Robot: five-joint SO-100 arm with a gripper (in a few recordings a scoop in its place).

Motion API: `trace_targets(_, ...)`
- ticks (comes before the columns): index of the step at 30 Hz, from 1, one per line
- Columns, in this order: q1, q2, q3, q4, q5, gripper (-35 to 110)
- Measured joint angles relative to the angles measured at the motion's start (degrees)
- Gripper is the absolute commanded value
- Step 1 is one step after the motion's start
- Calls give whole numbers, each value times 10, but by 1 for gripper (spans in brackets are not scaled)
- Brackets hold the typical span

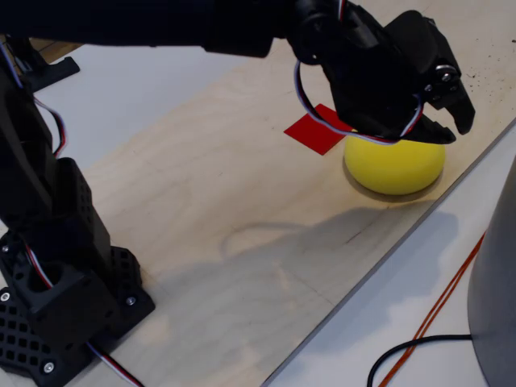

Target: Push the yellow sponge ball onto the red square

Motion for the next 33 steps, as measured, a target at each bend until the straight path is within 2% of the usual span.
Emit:
trace_targets(12,-1,-135,-96,-1,0,0)
trace_targets(33,-44,-197,-120,-19,45,0)
